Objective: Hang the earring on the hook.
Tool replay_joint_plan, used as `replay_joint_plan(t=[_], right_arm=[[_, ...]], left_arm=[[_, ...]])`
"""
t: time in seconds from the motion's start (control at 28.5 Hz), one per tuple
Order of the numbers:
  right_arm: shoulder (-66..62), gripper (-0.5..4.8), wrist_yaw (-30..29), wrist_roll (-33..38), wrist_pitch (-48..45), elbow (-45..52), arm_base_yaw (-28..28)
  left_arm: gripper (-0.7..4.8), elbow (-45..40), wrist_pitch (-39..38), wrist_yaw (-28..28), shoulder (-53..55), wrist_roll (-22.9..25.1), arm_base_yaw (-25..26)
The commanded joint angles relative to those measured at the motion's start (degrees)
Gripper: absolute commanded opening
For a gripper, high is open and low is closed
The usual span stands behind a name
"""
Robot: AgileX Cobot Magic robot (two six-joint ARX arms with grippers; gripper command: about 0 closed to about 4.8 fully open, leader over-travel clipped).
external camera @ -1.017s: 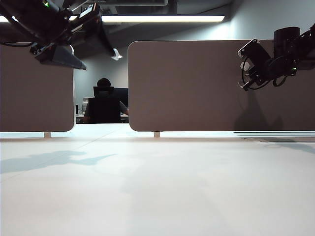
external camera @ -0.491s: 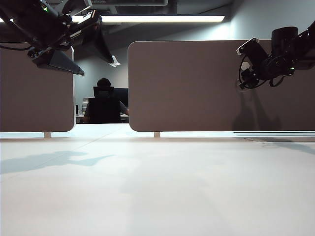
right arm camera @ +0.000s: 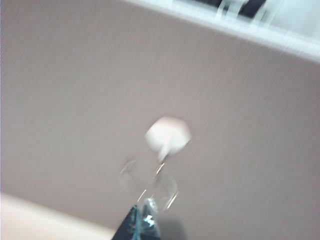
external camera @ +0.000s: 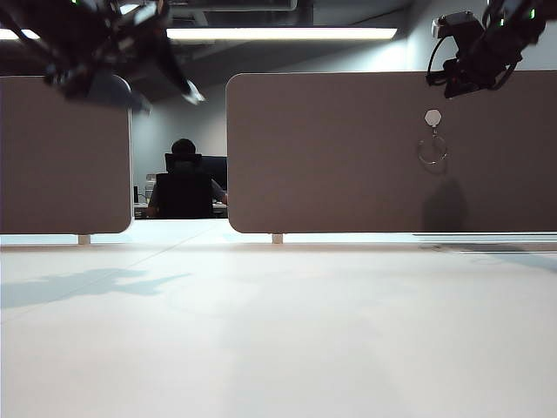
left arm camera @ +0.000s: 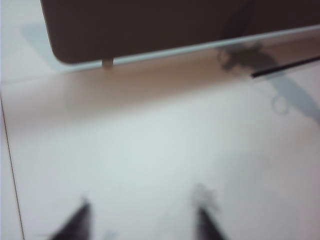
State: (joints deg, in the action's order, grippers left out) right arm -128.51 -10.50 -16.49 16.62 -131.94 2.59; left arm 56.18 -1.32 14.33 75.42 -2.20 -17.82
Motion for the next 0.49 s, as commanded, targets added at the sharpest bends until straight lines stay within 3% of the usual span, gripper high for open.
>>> replay_joint_plan(t=[0.04,0.25,0.49], right_arm=[[2.4,-0.03,0.1,1.9,9.2,-0.2,-0.6],[8.8,-0.03,0.2,4.0,13.2,5.3,-1.9],[27.8,-0.04,2.7,5.8,11.2,26.6,-5.4]], left_arm=[[-0.06,0.2,0.1,0.1,-3.2,0.0,0.0],[-0.06,0.2,-4.6,2.6,-10.0,-1.7,0.0],[-0.06,0.2,-18.4,1.2,-26.7,-7.0,0.0]])
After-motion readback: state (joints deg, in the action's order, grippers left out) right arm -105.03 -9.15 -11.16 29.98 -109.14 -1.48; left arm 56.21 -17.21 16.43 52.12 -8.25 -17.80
